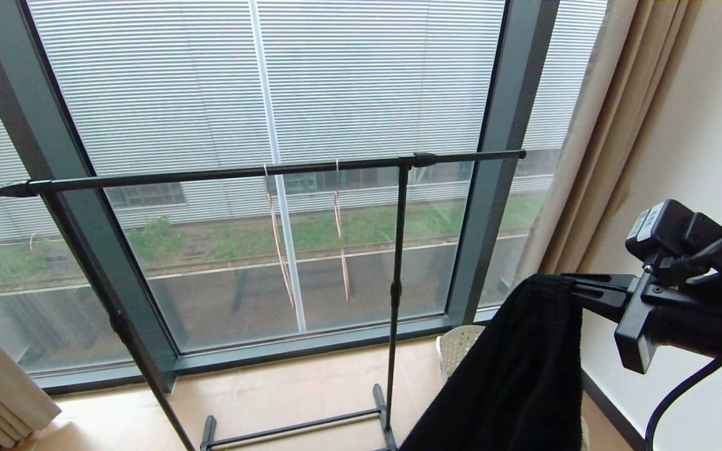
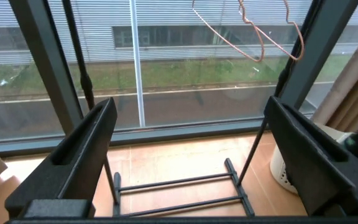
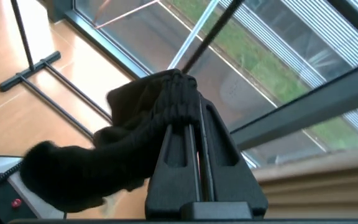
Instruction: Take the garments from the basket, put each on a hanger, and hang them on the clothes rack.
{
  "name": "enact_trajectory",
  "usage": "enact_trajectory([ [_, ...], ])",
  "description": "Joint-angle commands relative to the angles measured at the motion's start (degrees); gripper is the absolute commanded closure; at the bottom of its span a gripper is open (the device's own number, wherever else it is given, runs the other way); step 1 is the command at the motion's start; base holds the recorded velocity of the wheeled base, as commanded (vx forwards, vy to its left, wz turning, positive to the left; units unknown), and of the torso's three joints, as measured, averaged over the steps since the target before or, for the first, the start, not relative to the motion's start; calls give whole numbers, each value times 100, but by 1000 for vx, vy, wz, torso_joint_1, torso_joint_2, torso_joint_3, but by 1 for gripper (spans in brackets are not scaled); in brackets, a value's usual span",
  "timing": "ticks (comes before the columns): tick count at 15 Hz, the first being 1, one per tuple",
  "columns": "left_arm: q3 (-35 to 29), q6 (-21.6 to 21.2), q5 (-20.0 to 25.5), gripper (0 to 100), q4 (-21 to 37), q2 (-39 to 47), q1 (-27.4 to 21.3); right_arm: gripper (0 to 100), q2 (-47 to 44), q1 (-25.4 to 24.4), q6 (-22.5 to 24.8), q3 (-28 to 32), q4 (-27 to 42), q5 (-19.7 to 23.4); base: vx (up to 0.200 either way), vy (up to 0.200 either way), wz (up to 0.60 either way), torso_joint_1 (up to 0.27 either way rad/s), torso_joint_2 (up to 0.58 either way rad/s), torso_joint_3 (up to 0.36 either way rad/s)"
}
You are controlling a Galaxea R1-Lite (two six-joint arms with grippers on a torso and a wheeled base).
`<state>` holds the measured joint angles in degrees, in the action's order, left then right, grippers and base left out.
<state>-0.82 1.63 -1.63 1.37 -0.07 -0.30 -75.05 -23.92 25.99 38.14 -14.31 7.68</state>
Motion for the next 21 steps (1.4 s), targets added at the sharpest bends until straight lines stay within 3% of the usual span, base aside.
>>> enact_trajectory([
  [1,3,4,-4,0,4,7,-5,100,-19,-8,3,9,-1,-3,0,0,0,0,0,0],
  [4,3,4,-4,0,4,7,-5,100,-28,45,3,26,-1,-3,0,0,600,7,2,5],
  [18,20,-23,-4,0,-13,7,4,100,122,159,-24,-211,-19,14,0,0,43,1,1,0],
  [21,3,-374,32,0,39,209,-5,100,333,168,-15,-158,69,-100,0,0,0,0,0,0],
])
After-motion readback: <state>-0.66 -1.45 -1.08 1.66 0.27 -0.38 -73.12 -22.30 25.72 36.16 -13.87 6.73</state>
